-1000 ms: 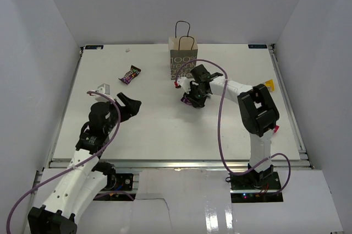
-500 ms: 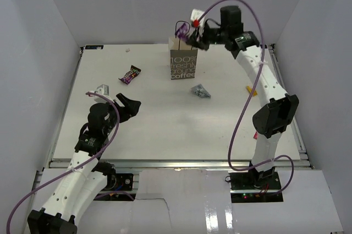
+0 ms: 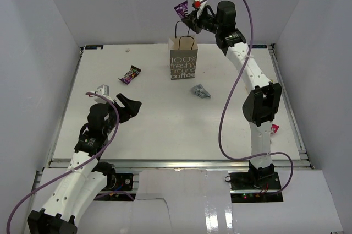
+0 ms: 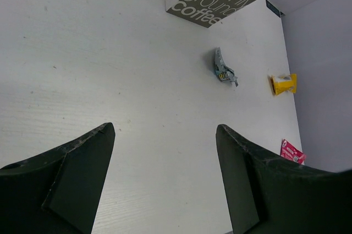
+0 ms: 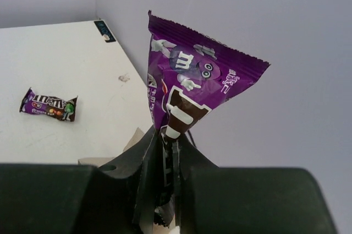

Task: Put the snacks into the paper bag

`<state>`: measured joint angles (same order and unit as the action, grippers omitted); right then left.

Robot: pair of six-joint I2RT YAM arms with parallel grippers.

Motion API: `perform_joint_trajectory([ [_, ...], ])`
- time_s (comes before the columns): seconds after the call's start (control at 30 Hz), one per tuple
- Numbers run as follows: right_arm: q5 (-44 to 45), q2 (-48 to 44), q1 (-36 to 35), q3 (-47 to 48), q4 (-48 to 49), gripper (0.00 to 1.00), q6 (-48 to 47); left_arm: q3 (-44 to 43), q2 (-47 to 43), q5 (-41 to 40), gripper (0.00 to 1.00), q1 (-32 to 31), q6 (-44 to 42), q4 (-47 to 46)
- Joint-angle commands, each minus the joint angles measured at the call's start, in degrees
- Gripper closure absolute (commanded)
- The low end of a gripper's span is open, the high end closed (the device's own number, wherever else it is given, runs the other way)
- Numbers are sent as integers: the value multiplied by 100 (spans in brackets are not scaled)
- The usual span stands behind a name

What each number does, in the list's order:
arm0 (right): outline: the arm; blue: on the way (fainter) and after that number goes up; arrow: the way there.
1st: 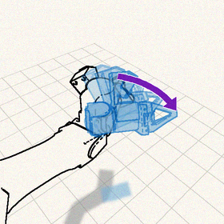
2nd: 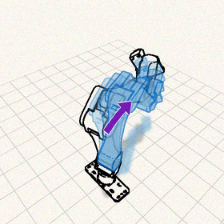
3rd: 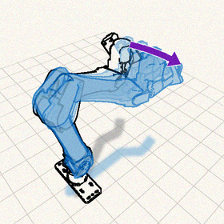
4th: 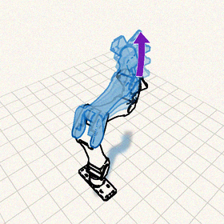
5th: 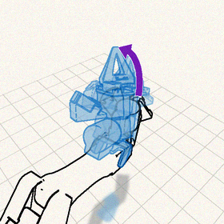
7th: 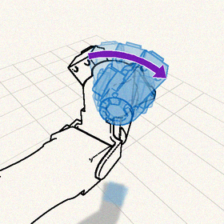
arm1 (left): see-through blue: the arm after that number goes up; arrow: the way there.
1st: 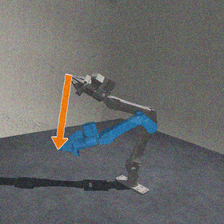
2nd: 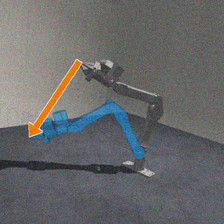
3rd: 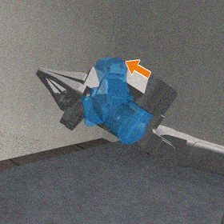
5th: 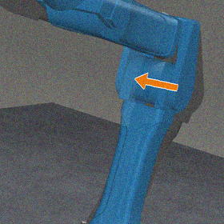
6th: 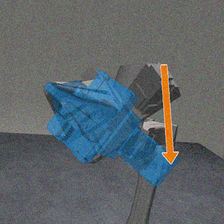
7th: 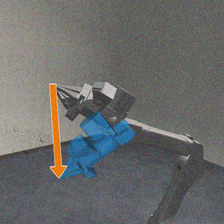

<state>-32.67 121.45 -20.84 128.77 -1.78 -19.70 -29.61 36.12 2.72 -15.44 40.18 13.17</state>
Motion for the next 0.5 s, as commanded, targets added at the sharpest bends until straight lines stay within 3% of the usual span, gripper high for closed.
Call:
perform_joint_trajectory([
  [0.0,33,72,19,-44,898,90,458,-19,-44,123,15,24,103,19],
  [0.3,-354,134,19,-414,785,82,529,16,123,264,15,24,165,-104],
  [0.47,-434,19,36,-765,670,64,441,16,299,334,15,15,148,-245],
])
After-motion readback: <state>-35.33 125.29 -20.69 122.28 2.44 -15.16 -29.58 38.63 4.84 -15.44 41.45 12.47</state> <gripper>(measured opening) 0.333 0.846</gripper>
